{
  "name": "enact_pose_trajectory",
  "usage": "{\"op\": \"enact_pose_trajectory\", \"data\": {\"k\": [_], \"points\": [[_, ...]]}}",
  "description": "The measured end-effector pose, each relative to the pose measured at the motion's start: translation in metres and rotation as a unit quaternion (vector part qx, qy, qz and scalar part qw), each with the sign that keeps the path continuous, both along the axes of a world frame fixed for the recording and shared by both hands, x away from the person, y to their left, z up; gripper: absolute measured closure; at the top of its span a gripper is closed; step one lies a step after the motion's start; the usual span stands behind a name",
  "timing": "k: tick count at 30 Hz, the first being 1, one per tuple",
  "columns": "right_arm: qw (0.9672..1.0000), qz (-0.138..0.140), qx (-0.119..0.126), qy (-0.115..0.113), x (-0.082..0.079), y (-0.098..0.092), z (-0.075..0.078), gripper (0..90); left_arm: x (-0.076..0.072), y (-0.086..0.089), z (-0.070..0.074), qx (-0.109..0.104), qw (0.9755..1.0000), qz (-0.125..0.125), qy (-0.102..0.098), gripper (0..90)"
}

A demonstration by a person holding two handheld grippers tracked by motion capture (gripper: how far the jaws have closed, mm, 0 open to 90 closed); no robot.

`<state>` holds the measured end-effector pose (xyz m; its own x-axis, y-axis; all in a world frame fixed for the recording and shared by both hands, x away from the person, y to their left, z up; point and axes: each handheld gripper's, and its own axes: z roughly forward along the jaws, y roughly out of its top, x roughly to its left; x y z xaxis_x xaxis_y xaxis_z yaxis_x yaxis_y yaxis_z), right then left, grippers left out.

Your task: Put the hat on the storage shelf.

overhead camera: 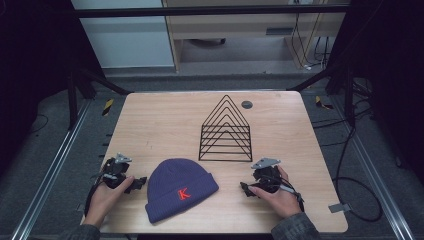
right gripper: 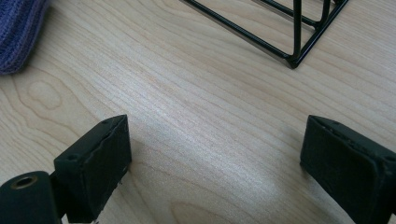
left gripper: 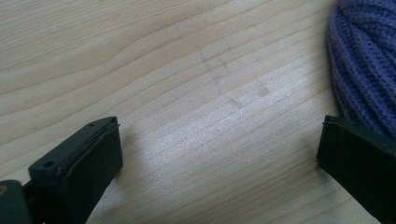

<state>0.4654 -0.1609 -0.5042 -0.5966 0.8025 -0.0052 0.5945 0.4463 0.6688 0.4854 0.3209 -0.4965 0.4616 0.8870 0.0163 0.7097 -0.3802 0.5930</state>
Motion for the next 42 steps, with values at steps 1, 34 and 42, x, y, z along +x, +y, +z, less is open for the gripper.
{"op": "enact_pose_trajectory", "data": {"k": [1,34,42], "points": [[1.0,0.0,0.0,0.0,0.0,0.0,0.0,8.8,0.0,0.0,0.0,0.0,1.0,-0.001,0.001,0.0],[0.9952,0.097,-0.005,-0.009,-0.005,0.056,0.047,25.9,-0.026,-0.036,0.061,-0.039,0.9966,-0.072,-0.013,12.0],[0.9911,0.131,-0.02,-0.005,0.002,0.084,0.057,28.9,-0.019,-0.048,0.054,-0.009,0.9972,-0.074,-0.003,21.0]]}}
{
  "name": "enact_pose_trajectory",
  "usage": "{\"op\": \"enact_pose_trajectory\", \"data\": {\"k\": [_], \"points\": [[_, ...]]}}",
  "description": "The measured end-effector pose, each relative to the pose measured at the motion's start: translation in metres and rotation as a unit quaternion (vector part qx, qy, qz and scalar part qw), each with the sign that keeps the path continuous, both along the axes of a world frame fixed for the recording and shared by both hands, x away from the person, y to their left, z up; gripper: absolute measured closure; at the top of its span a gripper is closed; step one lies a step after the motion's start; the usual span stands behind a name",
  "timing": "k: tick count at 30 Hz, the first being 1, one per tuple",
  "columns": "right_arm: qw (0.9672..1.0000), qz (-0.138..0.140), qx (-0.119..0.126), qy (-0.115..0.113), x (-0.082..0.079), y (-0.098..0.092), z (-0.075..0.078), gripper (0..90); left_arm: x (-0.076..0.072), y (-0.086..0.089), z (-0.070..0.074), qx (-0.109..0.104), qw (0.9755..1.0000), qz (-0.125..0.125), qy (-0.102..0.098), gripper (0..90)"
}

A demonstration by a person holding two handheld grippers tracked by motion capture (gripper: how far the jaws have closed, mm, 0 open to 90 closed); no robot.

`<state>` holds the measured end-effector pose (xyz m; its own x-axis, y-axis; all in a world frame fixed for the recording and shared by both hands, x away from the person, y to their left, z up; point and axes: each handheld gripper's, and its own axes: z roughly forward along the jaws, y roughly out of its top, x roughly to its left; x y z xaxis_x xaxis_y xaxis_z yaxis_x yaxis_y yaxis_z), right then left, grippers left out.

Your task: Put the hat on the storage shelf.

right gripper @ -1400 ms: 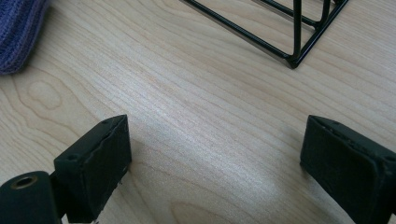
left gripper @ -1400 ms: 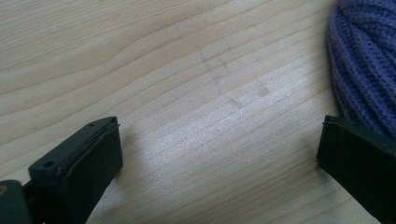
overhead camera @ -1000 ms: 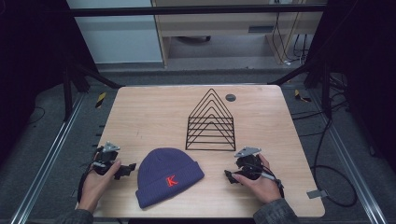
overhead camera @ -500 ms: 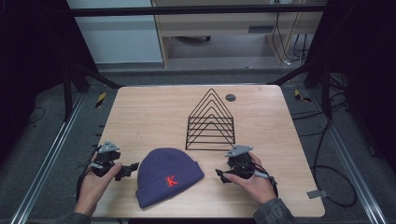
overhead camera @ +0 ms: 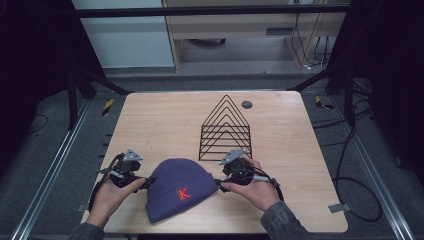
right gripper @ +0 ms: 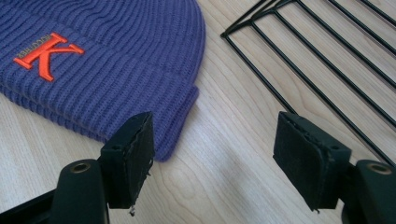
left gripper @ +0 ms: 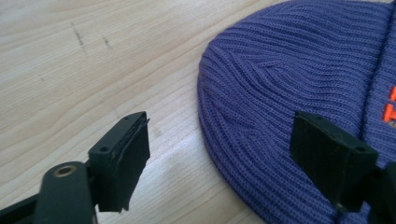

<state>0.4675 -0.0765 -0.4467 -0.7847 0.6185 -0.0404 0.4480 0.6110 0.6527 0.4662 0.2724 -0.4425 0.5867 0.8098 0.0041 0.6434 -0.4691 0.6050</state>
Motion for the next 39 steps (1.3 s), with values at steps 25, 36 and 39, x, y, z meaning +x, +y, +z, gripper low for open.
{"op": "enact_pose_trajectory", "data": {"k": [25,36,39], "points": [[0.9996,0.022,0.0,0.02,-0.006,0.016,-0.011,26.1,0.034,-0.023,-0.029,-0.002,0.9986,-0.008,0.053,51.2],[0.9998,0.014,0.01,0.014,-0.006,0.012,-0.007,24.6,0.032,-0.031,-0.026,0.01,0.9987,-0.02,0.047,77.1],[0.9998,0.008,0.014,0.012,-0.005,0.008,-0.006,24.1,0.029,-0.032,-0.018,0.013,0.9992,-0.024,0.028,78.4]]}}
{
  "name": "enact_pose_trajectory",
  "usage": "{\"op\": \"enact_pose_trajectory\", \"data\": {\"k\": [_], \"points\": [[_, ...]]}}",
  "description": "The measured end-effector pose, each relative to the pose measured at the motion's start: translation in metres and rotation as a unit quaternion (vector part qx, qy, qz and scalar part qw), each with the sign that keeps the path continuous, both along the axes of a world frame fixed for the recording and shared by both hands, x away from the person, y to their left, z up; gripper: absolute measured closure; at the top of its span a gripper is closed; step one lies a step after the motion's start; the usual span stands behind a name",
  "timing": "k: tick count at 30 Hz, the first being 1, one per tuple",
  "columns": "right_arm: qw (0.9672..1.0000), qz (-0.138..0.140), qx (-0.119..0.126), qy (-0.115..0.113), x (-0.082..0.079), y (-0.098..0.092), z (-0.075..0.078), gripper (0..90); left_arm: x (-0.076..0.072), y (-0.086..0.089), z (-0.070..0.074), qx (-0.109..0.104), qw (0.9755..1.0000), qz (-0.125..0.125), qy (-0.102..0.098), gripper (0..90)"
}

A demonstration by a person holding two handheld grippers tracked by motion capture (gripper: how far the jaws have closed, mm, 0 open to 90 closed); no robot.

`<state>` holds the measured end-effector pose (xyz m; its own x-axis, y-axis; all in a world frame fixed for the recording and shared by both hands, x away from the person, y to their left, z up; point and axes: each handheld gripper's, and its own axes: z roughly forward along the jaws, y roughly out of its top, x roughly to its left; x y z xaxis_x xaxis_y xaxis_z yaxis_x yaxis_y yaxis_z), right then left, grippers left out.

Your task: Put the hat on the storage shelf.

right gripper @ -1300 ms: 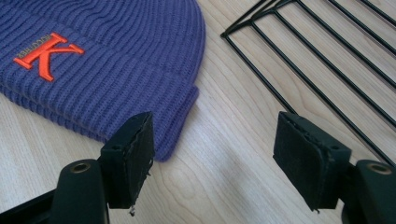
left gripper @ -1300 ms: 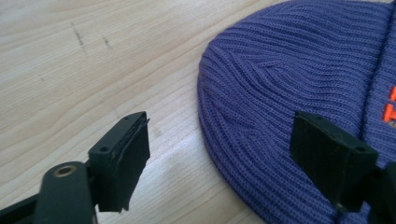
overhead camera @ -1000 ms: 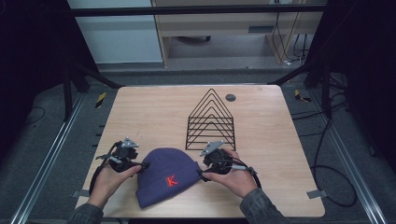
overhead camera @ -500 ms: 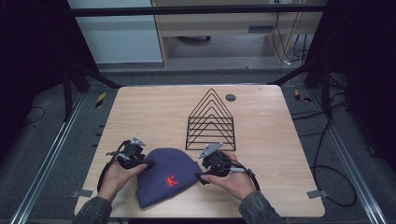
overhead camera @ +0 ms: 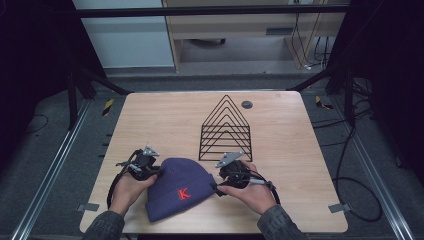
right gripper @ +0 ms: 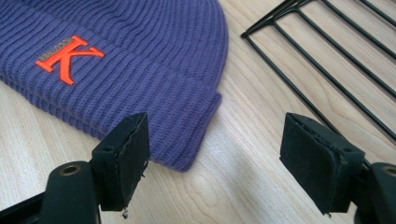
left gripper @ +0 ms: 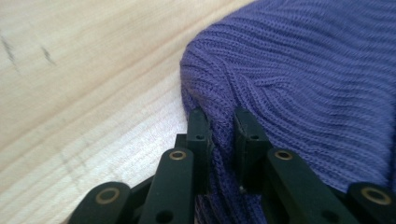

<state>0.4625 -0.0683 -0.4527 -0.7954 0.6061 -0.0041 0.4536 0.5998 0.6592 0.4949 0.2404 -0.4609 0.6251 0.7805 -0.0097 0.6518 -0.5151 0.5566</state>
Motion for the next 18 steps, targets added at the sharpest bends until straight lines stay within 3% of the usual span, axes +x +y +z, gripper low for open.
{"op": "enact_pose_trajectory", "data": {"k": [12,18], "points": [[0.9999,-0.011,0.009,-0.005,-0.002,-0.007,0.0,24.1,-0.013,-0.011,0.03,0.001,0.9982,-0.029,-0.052,79.1],[0.9997,-0.016,0.015,-0.008,-0.003,-0.01,0.0,24.1,-0.021,-0.019,0.049,0.004,0.9956,-0.05,-0.079,79.2]]}}
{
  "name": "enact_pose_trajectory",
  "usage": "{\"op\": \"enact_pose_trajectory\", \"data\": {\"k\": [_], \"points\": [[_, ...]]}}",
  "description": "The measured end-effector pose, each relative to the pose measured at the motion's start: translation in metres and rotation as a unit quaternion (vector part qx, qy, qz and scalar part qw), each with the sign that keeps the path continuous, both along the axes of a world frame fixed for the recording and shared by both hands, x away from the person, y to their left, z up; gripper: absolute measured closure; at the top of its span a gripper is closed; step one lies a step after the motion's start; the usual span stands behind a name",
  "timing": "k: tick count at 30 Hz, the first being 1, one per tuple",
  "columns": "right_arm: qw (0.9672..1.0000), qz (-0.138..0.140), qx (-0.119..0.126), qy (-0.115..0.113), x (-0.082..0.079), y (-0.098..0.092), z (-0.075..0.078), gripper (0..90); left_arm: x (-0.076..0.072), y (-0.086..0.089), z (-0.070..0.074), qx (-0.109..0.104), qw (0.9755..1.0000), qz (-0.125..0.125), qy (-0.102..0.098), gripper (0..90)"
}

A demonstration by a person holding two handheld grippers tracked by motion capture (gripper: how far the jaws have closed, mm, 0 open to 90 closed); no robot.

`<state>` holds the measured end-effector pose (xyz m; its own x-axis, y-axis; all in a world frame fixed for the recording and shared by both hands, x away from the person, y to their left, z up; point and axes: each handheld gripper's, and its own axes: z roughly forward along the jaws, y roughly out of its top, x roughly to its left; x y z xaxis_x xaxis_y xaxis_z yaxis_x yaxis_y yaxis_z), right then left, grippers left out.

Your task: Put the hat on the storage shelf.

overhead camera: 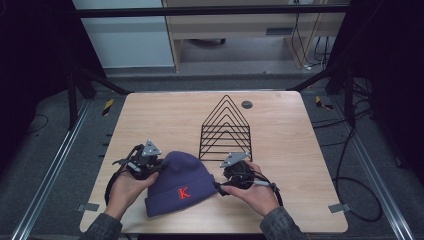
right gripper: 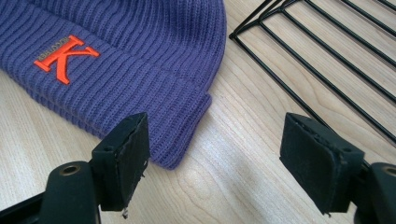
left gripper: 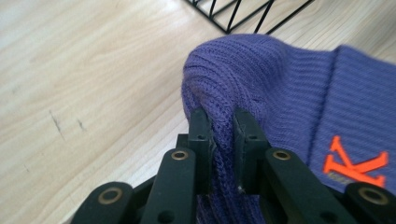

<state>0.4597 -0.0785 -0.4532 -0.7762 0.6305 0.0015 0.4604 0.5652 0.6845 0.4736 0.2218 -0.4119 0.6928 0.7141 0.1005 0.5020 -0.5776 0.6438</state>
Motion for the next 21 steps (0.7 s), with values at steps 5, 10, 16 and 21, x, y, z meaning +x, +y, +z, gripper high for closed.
{"op": "enact_pose_trajectory", "data": {"k": [5,10,16,21], "points": [[1.0,-0.004,0.006,-0.001,-0.001,-0.005,0.0,23.4,-0.005,-0.006,0.02,0.001,0.9997,-0.012,-0.02,79.4],[0.9998,-0.007,0.015,-0.008,-0.004,-0.008,0.004,23.9,-0.012,-0.011,0.04,0.007,0.9988,-0.029,-0.038,79.5],[0.9995,-0.001,0.025,-0.017,-0.008,-0.006,0.012,24.5,-0.023,-0.016,0.07,0.006,0.9965,-0.052,-0.065,79.6],[0.9994,0.003,0.025,-0.023,-0.007,-0.002,0.019,23.7,-0.026,-0.018,0.091,0.005,0.9946,-0.066,-0.08,79.9]]}}
